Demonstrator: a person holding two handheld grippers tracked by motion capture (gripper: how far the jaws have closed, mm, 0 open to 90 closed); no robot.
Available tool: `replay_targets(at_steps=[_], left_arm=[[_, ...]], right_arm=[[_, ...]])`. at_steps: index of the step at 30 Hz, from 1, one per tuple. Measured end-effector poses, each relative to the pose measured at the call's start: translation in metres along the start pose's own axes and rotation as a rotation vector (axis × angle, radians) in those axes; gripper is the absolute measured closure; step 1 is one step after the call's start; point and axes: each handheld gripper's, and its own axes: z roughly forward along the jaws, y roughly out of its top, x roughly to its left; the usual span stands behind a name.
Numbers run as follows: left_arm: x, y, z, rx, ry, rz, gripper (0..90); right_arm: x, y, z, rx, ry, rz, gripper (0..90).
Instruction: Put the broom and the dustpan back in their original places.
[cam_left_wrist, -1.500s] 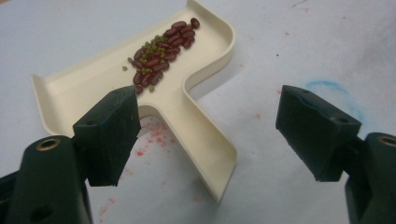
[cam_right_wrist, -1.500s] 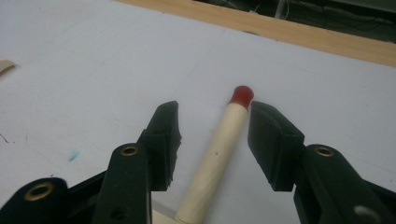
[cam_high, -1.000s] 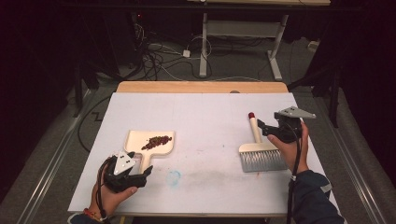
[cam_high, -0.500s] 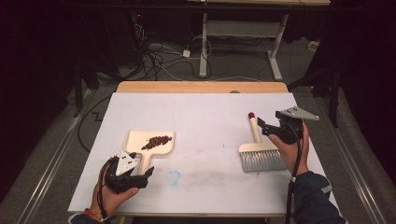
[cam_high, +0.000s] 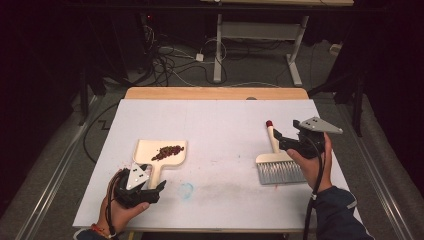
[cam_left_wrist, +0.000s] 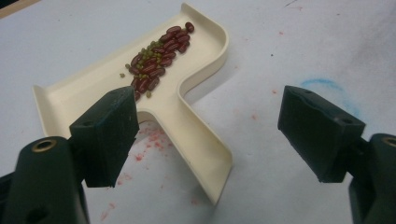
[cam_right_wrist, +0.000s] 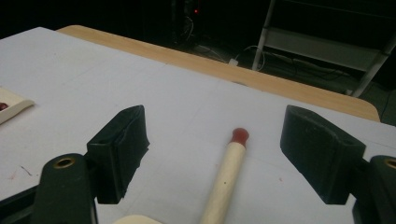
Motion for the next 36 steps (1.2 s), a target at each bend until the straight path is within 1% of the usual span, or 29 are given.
replay_targets(at_steps=[1,4,10,12,16,22,36], left_arm=[[0.000,0.000,0.000,0.002,0.004,0.004,20.0],[0.000,0.000,-0.001,-0.005,0.000,0.006,20.0],[0.000,0.000,-0.001,-0.002,0.001,0.012,20.0],[-0.001,0.000,-0.001,0.000,0.001,0.015,20.0],[-0.001,0.000,-0.001,-0.001,-0.005,0.018,20.0],[-0.002,0.001,-0.002,-0.004,0.009,0.025,20.0],[-0.002,0.001,-0.001,0.003,0.004,0.031,20.0]], right_arm=[[0.001,0.000,-0.001,-0.003,-0.004,0.001,23.3],[0.002,0.001,-0.005,-0.013,0.006,-0.004,23.3],[0.007,0.002,-0.009,-0.015,0.000,-0.036,23.2],[0.009,0.001,-0.011,-0.020,0.002,-0.035,23.2],[0.011,0.001,-0.016,-0.029,0.010,-0.046,23.1],[0.015,0.002,-0.024,-0.041,0.023,-0.062,23.1],[0.026,0.000,-0.042,-0.066,0.042,-0.107,22.8]])
